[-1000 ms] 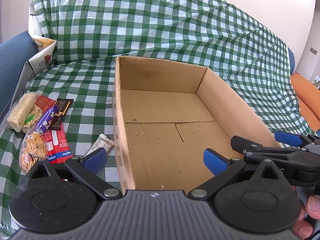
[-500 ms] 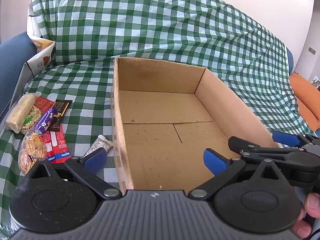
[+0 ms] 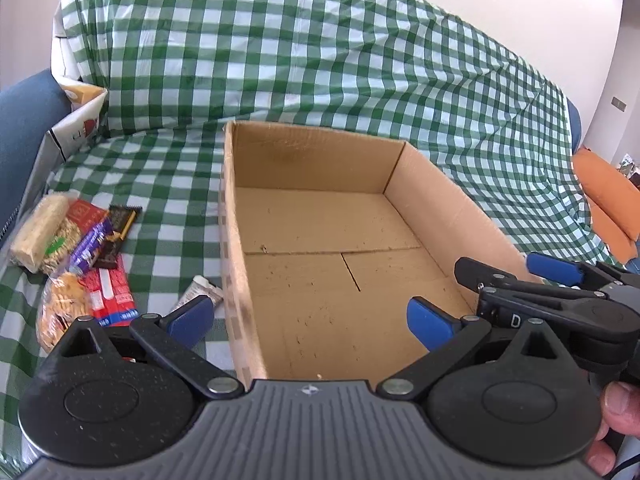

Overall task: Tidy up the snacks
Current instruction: 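Close the right gripper on the silver-wrapped bar while the left tool reaches the white puffed-rice bar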

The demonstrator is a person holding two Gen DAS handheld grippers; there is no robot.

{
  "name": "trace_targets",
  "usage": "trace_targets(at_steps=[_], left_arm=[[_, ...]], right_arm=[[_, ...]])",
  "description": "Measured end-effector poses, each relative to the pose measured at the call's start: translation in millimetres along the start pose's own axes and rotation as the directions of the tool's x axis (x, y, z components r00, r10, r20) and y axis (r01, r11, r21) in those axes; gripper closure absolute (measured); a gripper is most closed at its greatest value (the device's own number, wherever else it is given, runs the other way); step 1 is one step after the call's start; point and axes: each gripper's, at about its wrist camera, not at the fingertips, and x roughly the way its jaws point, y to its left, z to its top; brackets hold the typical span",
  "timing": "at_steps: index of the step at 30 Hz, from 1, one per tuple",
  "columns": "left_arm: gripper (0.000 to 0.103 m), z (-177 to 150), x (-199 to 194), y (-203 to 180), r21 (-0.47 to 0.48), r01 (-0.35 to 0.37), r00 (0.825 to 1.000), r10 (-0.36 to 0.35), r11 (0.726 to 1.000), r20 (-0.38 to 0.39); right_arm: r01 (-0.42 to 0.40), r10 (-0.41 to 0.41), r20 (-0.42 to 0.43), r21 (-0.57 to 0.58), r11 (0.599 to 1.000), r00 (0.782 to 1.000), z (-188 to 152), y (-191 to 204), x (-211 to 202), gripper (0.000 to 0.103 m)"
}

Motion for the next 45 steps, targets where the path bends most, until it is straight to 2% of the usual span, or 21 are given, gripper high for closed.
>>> trace_targets(at_steps=[2, 4, 6, 8, 9, 12, 14, 16, 17, 18, 20, 22, 23, 25, 26, 29, 31, 36, 41, 45], left_arm=[[0.006, 3, -6, 5, 0.003, -0.001, 1.0, 0.001, 1.0, 0.014], [0.021, 8, -12, 14, -0.013, 0.019, 1.0, -0.019, 1.0, 0.014], [0.058, 22, -15, 28, -0.029, 0.007, 1.0, -0.008, 1.0, -0.026], [0.078, 42, -20, 49, -0.022, 0.007, 1.0, -0.007, 1.0, -0.011], [0.08, 52, -22, 60, -0.014, 0.001, 1.0, -0.001, 1.0, 0.002], [0.08, 76, -27, 106, -0.001, -0.041, 0.996, 0.041, 0.999, 0.077], [0.08, 81, -23, 144, -0.05, -0.08, 0.993, 0.084, 0.996, 0.079], [0.08, 71, -18, 179, -0.111, -0.117, 0.987, 0.128, 0.987, 0.095], [0.08, 61, -11, 196, -0.145, -0.132, 0.986, 0.145, 0.981, 0.083], [0.08, 57, -1, 211, -0.177, -0.18, 0.983, 0.181, 0.968, -0.012], [0.08, 57, 1, 235, -0.266, -0.2, 0.979, 0.201, 0.943, -0.021], [0.08, 61, 3, 244, -0.268, -0.215, 0.976, 0.219, 0.939, -0.015], [0.08, 65, 0, 242, -0.235, -0.241, 0.97, 0.244, 0.942, -0.015], [0.08, 70, 2, 241, -0.195, -0.251, 0.968, 0.252, 0.948, -0.019], [0.079, 71, -7, 235, -0.15, -0.283, 0.959, 0.284, 0.947, -0.016], [0.078, 72, -4, 230, -0.118, -0.309, 0.951, 0.307, 0.944, -0.031], [0.078, 74, -3, 232, -0.116, -0.319, 0.948, 0.317, 0.941, -0.041], [0.077, 71, 4, 236, -0.126, -0.322, 0.947, 0.317, 0.938, -0.053], [0.076, 68, 2, 237, -0.114, -0.316, 0.949, 0.312, 0.942, -0.051], [0.074, 65, 2, 235, -0.109, -0.309, 0.951, 0.305, 0.945, -0.046]], right_arm=[[-0.011, 0.011, 0.02, 0.003, 1.0, 1.0, 1, 4, -3, 0.029], [-0.029, 0.028, 0.051, 0.007, 1.0, 0.998, 3, 8, -8, 0.034], [-0.05, 0.049, 0.081, 0.006, 0.999, 0.996, 4, 15, -12, 0.038], [-0.085, 0.084, 0.108, -0.002, 0.996, 0.991, 7, 25, -16, 0.041], [-0.104, 0.105, 0.119, -0.007, 0.995, 0.987, 8, 30, -18, 0.042], [-0.163, 0.165, 0.14, -0.025, 0.986, 0.976, 10, 48, -23, 0.048], [-0.22, 0.222, 0.137, -0.036, 0.975, 0.965, 12, 61, -25, 0.053], [-0.283, 0.287, 0.123, -0.051, 0.958, 0.95, 12, 78, -25, 0.059], [-0.316, 0.321, 0.113, -0.061, 0.947, 0.94, 12, 88, -26, 0.059], [-0.342, 0.348, 0.102, -0.071, 0.937, 0.932, 11, 100, -25, 0.06], [-0.388, 0.395, 0.07, -0.092, 0.917, 0.916, 10, 126, -23, 0.06], [-0.42, 0.426, 0.032, -0.11, 0.901, 0.904, 6, 154, -18, 0.059], [-0.429, 0.433, 0.005, -0.123, 0.895, 0.901, 3, 169, -15, 0.059], [-0.428, 0.426, -0.046, -0.149, 0.892, 0.904, -1, 199, -6, 0.059], [-0.418, 0.412, -0.071, -0.164, 0.894, 0.909, -4, 212, -1, 0.059], [-0.343, 0.318, -0.141, -0.232, 0.91, 0.938, -12, 246, 19, 0.059], [-0.309, 0.265, -0.202, -0.228, 0.923, 0.943, -18, 259, 33, 0.058], [-0.247, 0.183, -0.3, -0.194, 0.949, 0.936, -27, 273, 56, 0.049], [-0.171, 0.106, -0.387, -0.135, 0.976, 0.916, -41, 273, 76, 0.045], [-0.134, 0.072, -0.404, -0.127, 0.983, 0.912, -47, 274, 87, 0.047]])
